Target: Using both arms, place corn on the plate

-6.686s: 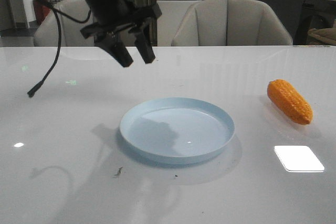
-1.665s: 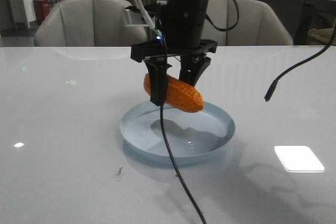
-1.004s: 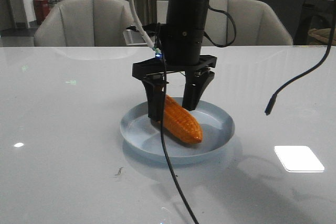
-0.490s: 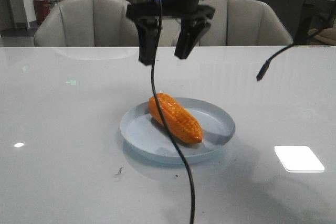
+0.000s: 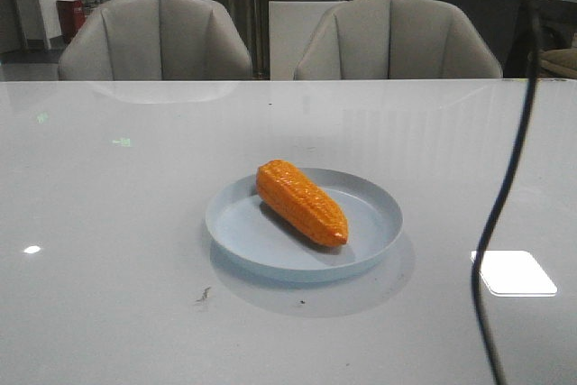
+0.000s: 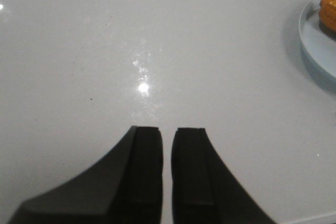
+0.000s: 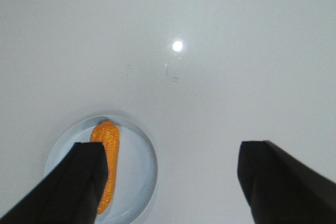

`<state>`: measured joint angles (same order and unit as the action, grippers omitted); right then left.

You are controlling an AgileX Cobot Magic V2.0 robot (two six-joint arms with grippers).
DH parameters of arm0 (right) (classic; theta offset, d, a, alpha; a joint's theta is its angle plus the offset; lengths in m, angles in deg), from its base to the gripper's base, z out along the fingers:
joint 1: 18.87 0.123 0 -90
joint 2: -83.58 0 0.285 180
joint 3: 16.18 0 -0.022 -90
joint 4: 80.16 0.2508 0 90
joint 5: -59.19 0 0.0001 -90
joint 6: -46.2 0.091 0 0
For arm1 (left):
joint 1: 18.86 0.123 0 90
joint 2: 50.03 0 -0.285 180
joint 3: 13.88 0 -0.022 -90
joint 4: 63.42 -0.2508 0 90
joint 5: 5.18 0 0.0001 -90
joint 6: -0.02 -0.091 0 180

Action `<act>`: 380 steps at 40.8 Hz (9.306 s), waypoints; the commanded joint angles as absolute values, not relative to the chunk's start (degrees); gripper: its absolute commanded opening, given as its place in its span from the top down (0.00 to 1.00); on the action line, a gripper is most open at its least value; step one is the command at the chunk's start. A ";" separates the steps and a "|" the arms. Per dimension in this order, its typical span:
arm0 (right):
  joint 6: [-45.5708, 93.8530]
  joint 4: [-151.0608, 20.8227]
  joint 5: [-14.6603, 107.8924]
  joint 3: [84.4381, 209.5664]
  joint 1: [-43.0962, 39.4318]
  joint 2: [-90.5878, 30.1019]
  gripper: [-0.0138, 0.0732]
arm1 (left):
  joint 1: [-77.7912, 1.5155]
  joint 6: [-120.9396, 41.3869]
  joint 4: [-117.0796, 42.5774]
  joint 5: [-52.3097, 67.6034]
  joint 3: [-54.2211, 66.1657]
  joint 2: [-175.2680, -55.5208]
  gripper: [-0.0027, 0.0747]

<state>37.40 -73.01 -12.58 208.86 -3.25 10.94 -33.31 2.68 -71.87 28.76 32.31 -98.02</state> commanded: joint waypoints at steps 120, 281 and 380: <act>46.57 -73.90 16.30 120.21 -18.23 -58.21 0.13 | -21.90 3.37 -75.29 13.44 36.21 -78.85 0.85; 46.57 -71.79 43.05 107.87 -17.87 -83.30 0.76 | -17.92 -4.71 -56.92 -7.26 65.85 -56.57 0.85; 46.57 -71.79 56.74 86.20 -17.93 -90.59 0.76 | -17.92 -4.71 -56.92 -7.26 65.85 -56.57 0.85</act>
<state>46.64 -71.71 51.81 84.90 -17.85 -89.32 -17.56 -4.91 -57.38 -2.55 63.73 -57.58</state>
